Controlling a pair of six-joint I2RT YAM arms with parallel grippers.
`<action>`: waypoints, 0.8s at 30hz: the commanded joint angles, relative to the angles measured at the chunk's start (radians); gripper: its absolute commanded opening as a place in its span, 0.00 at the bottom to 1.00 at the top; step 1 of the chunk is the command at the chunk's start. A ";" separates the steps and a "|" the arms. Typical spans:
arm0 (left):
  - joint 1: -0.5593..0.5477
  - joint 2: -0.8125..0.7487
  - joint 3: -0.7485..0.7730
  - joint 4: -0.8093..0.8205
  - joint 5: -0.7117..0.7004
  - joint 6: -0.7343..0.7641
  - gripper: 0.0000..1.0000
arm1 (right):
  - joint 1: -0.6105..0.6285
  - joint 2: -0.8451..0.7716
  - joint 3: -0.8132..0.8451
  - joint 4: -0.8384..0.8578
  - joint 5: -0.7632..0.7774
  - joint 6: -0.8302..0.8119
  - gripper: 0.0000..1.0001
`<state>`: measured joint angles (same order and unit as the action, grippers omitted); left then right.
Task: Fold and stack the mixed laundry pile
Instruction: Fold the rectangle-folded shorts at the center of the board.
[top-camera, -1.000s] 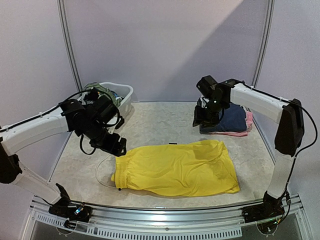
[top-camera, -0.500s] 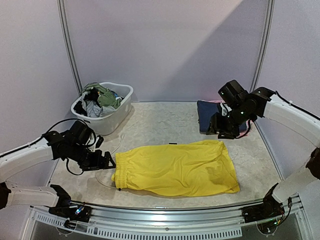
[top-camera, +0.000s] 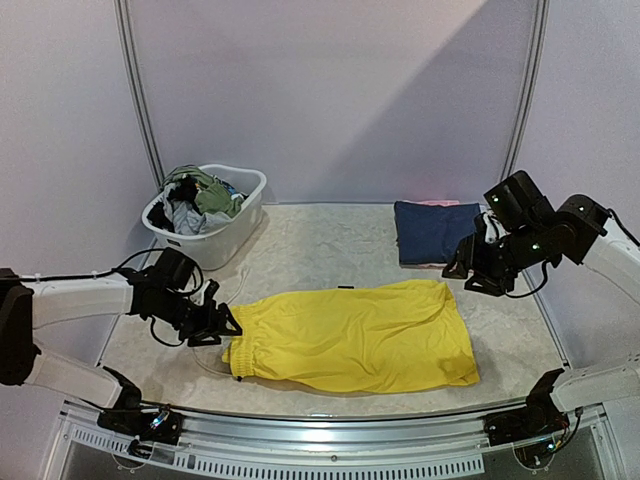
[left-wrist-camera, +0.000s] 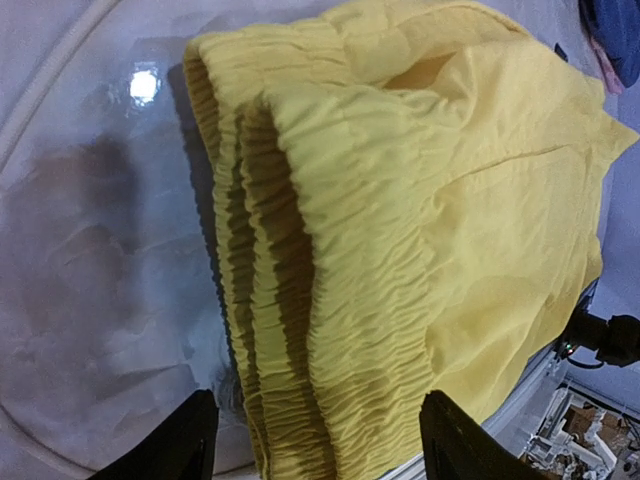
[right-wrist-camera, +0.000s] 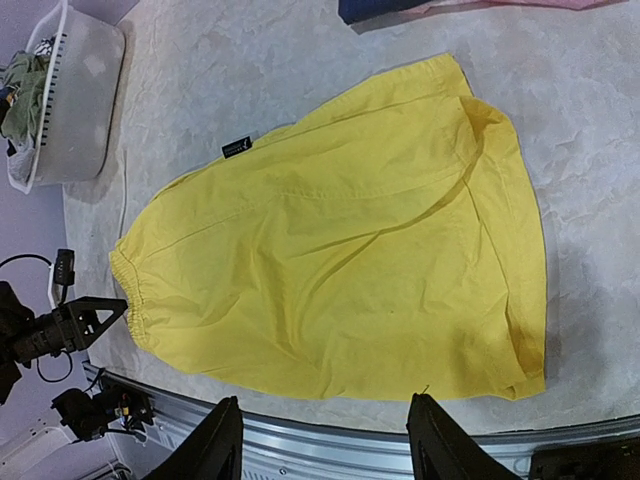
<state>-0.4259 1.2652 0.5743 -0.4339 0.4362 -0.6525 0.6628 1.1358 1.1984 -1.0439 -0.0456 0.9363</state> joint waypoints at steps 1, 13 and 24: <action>0.013 0.049 -0.022 0.054 0.036 -0.002 0.70 | 0.006 -0.039 -0.015 -0.049 0.026 0.030 0.57; 0.012 0.191 -0.035 0.178 0.067 -0.038 0.63 | 0.007 -0.014 -0.002 -0.025 0.001 0.013 0.56; 0.005 0.284 -0.043 0.304 0.095 -0.083 0.34 | 0.008 -0.012 -0.012 -0.033 -0.003 0.003 0.51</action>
<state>-0.4210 1.4929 0.5560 -0.1799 0.5488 -0.7170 0.6632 1.1336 1.1904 -1.0756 -0.0414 0.9482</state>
